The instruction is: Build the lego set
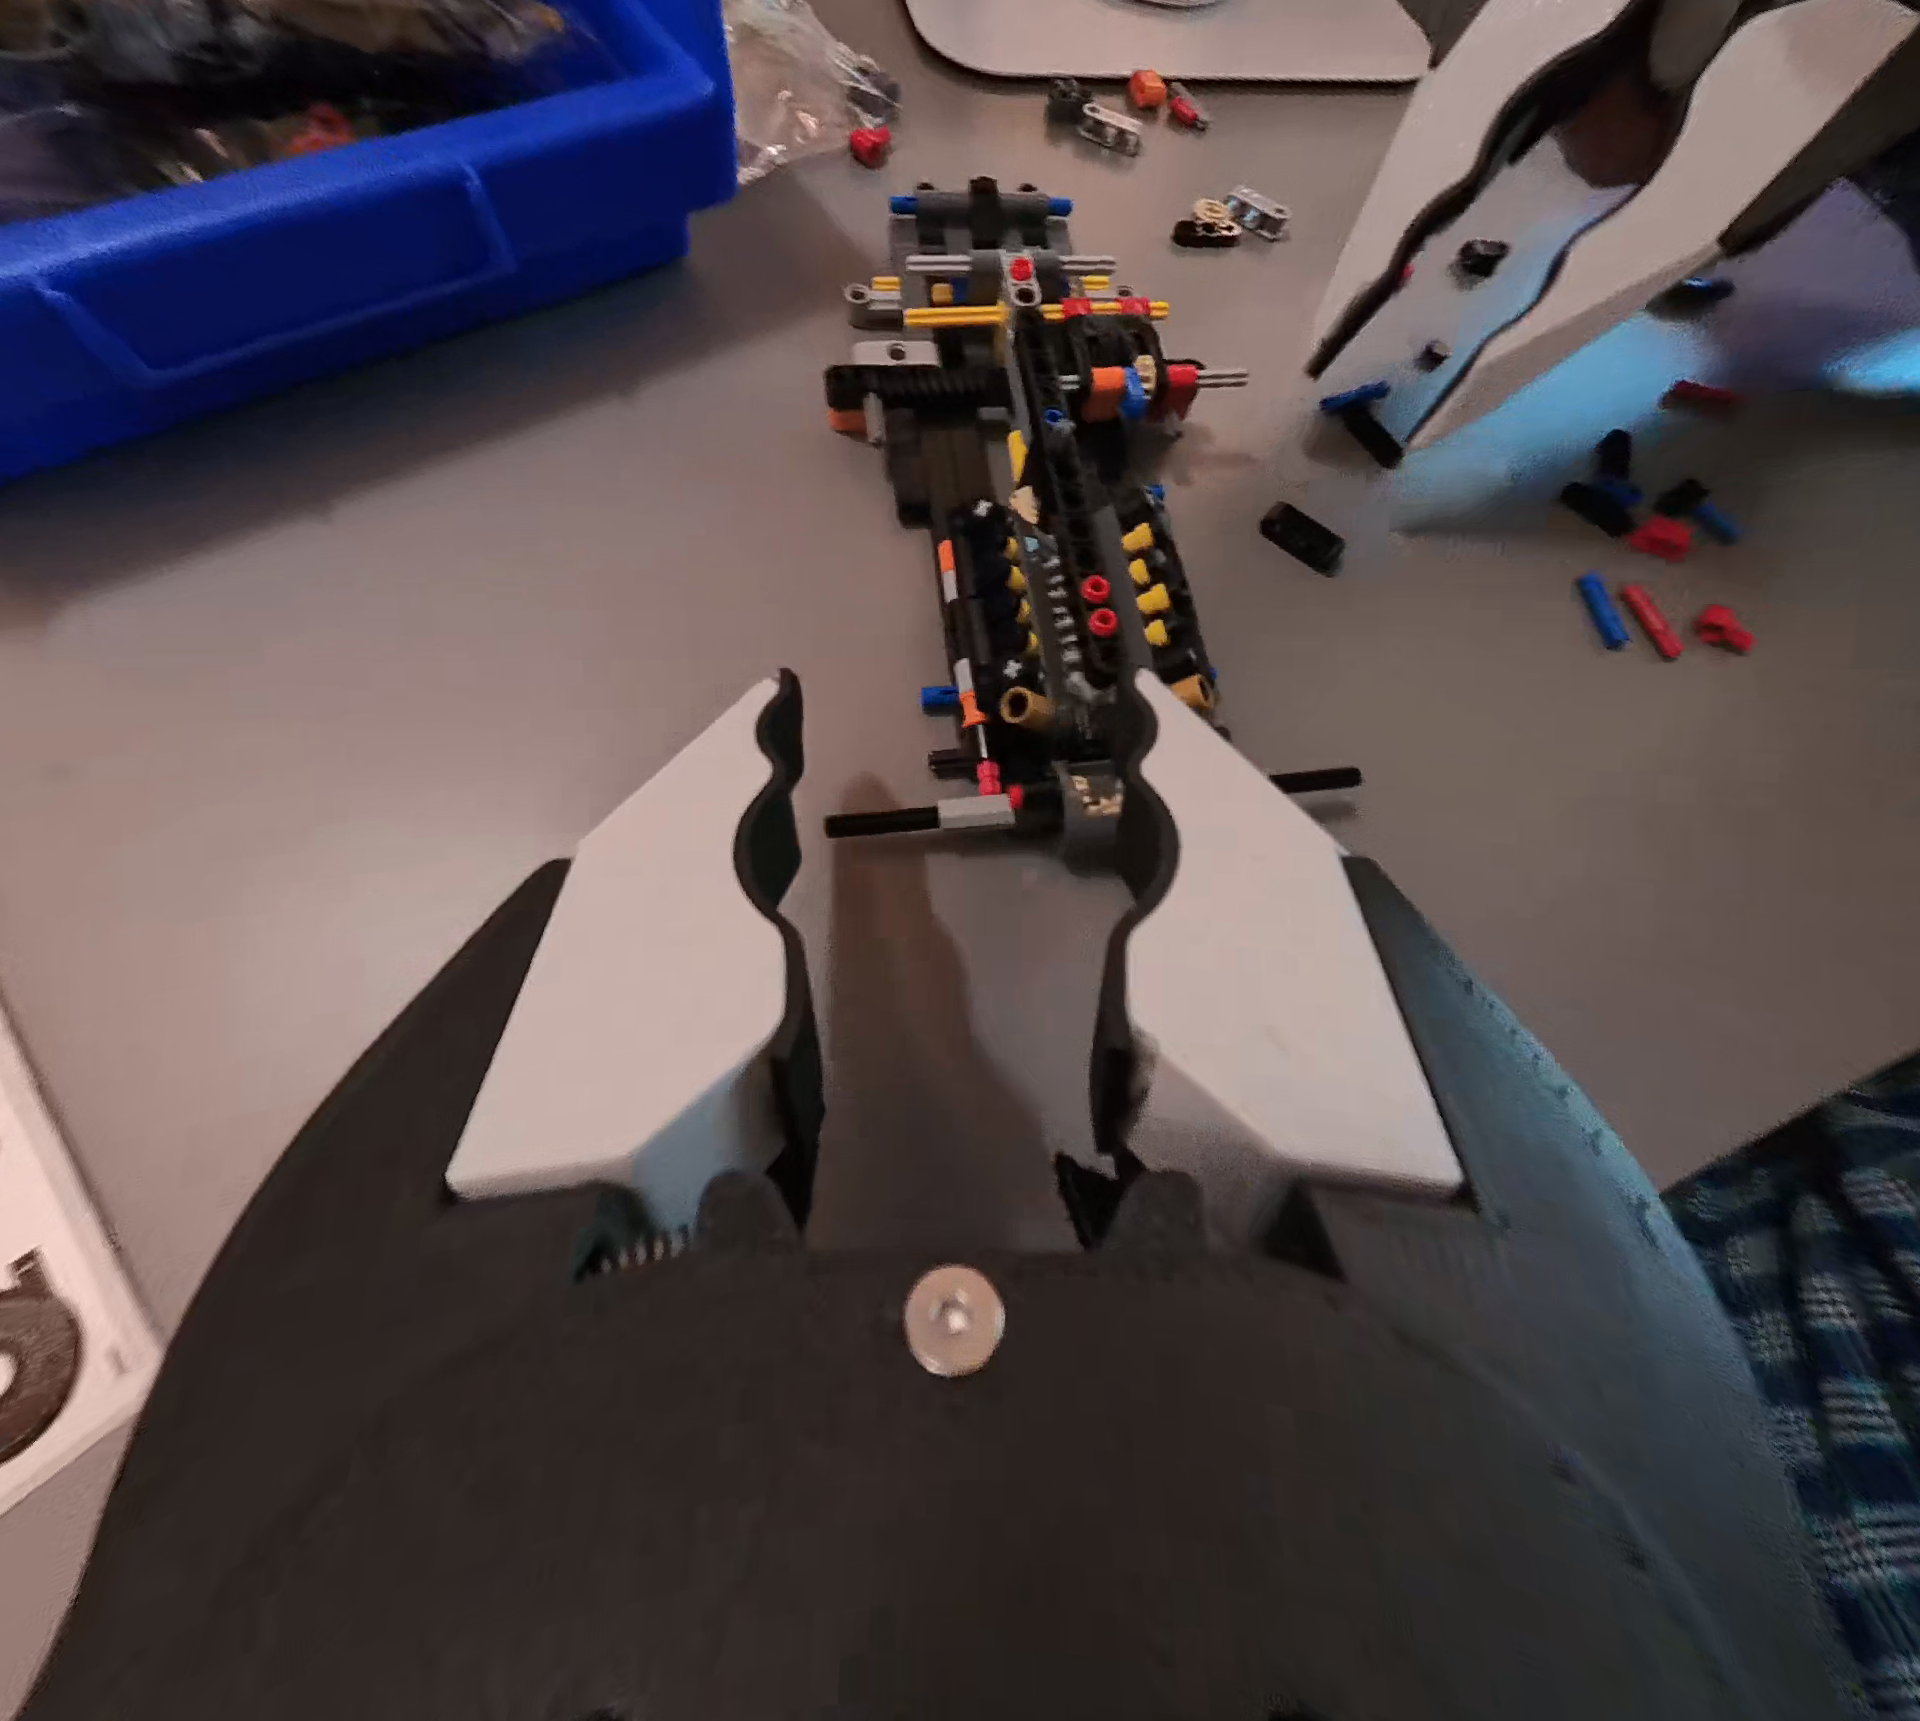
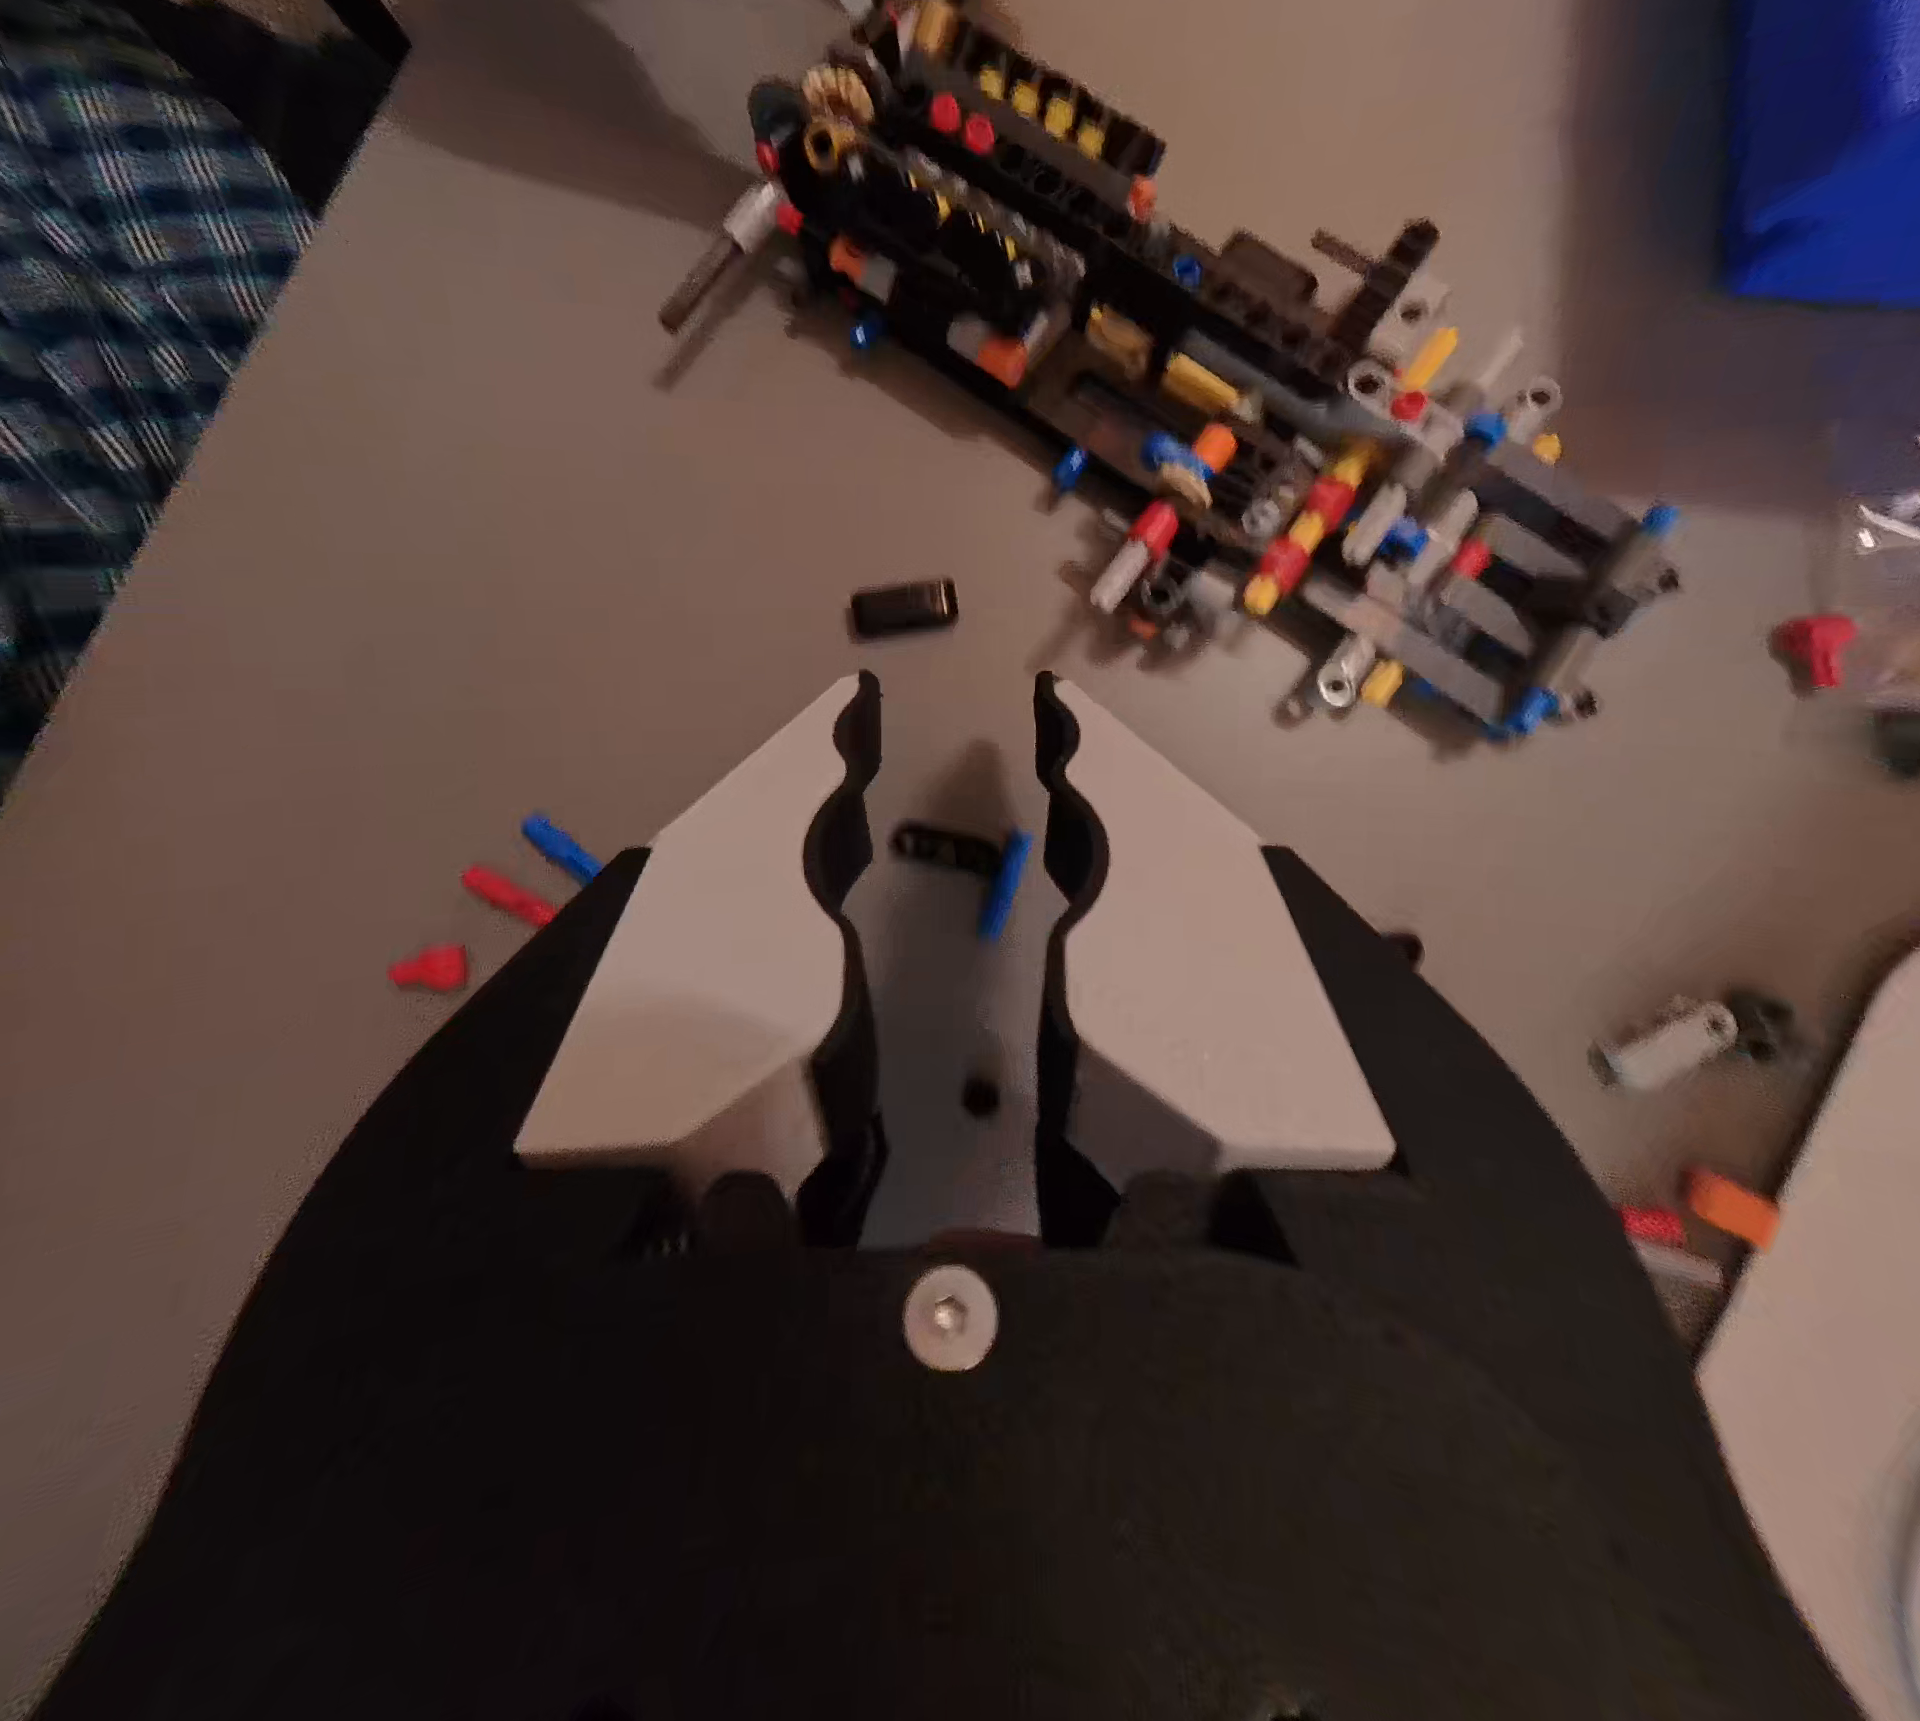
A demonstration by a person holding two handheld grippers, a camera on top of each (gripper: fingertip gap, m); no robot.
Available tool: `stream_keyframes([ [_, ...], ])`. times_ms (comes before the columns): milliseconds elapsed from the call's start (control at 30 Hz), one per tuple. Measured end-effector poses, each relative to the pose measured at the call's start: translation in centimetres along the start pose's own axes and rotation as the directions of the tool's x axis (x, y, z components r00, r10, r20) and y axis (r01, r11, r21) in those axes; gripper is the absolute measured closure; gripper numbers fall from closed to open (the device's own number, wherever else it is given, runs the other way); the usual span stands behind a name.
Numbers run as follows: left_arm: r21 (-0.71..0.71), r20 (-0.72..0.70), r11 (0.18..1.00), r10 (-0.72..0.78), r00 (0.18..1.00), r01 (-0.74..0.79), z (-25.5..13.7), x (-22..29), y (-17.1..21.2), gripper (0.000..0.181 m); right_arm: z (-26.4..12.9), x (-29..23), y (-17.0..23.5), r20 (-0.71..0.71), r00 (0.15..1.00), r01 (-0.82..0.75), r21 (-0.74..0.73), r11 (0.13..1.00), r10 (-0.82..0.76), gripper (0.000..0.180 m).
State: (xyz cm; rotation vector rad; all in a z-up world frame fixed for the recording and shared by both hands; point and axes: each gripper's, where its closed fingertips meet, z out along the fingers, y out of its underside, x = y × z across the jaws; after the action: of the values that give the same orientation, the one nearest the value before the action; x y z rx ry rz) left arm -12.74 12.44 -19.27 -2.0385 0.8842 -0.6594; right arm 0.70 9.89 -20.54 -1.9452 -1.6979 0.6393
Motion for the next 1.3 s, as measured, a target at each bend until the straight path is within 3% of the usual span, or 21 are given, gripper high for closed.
stream_keyframes([
  [200,-0.038,-0.117,0.999,-0.006,0.993,0.001,0.6,2.0,0.7,0.123,-2.9,0.6,3.7,-0.060,0.995,-0.083,-0.063,0.995,0.079,0.157],
  [400,-0.027,-0.165,0.999,-0.023,0.986,0.019,0.9,2.7,0.6,0.123,-1.5,-0.2,4.7,-0.094,0.994,-0.071,-0.113,0.991,0.060,0.155],
  [667,-0.016,-0.164,1.000,-0.023,0.986,0.021,0.6,2.6,0.3,0.123,-0.6,0.7,4.7,-0.137,0.985,-0.118,-0.083,0.990,0.106,0.177],
  [933,0.057,-0.123,0.998,0.037,0.992,-0.030,-0.2,3.3,-2.2,0.128,-1.7,0.9,2.8,-0.153,0.982,-0.110,0.024,0.994,0.113,0.177],
  [1033,0.092,-0.091,0.989,0.122,0.988,-0.114,-0.5,5.0,-4.0,0.137,-2.8,0.2,0.2,-0.143,0.988,-0.039,0.146,0.989,0.060,0.178],
  [1167,0.119,-0.178,0.984,0.150,0.973,-0.130,0.6,9.4,-5.7,0.147,-3.9,-1.1,-2.6,-0.215,0.970,0.154,0.202,0.967,-0.109,0.177],
  [1300,0.127,-0.184,0.975,0.202,0.962,-0.181,2.1,11.4,-6.2,0.150,-4.2,-2.6,-3.9,-0.229,0.953,0.246,0.213,0.946,-0.197,0.177],
])
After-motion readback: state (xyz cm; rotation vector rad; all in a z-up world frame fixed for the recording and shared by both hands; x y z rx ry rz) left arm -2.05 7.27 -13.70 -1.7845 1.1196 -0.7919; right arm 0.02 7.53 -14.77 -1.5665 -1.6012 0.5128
